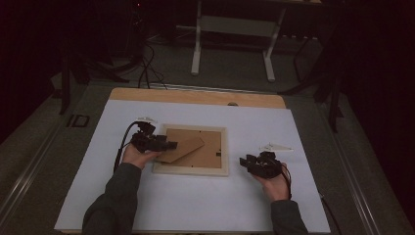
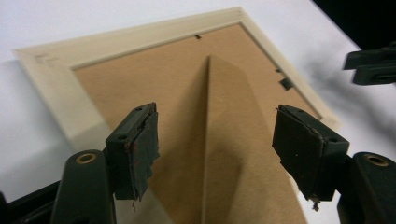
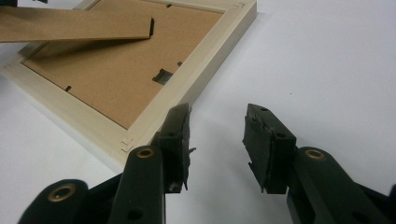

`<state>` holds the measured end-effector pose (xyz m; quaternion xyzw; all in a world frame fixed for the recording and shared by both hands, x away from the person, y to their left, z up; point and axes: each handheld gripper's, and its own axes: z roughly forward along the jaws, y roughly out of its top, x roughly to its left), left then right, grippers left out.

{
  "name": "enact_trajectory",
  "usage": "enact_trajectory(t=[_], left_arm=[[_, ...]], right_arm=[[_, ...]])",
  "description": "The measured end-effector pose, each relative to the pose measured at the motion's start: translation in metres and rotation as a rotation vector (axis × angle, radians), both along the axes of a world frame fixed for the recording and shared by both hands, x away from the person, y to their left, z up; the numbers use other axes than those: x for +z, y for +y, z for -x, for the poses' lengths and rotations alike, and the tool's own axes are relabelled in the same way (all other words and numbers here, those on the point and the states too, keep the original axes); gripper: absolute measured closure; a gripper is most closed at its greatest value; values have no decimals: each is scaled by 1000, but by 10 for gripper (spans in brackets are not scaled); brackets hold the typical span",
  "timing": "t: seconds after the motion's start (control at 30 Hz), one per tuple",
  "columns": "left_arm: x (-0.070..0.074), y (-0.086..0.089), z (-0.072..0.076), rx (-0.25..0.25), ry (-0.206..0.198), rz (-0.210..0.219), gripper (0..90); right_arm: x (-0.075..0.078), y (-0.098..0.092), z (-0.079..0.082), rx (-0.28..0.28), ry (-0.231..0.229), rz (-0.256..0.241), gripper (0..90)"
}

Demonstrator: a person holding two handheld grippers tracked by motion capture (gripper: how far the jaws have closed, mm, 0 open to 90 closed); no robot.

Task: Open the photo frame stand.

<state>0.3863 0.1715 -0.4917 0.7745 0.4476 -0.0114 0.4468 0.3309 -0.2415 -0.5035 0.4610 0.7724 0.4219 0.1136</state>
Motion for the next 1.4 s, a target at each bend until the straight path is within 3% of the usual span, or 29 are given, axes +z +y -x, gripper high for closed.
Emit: enact_trajectory(t=[0.2, 0.33, 0.6, 0.93, 1.1, 1.4], left_arm=[[-5, -5, -3, -11, 16, -19, 330], [-8, -8, -4, -36, 25, -14, 387], [-15, -16, -6, -81, 76, -42, 351], [-15, -22, -4, -111, 86, -45, 347], [-16, -28, -1, -132, 94, -90, 414], [-13, -31, 0, -142, 71, -118, 423]], right_arm=[[0, 0, 0, 2, 0, -1, 602], [0, 0, 0, 3, -2, -4, 600], [0, 0, 1, 9, 0, -6, 595], [-1, 3, 0, 22, 3, -4, 587], [-1, 4, 0, 29, 5, -3, 581], [0, 9, -1, 40, 4, 7, 579]])
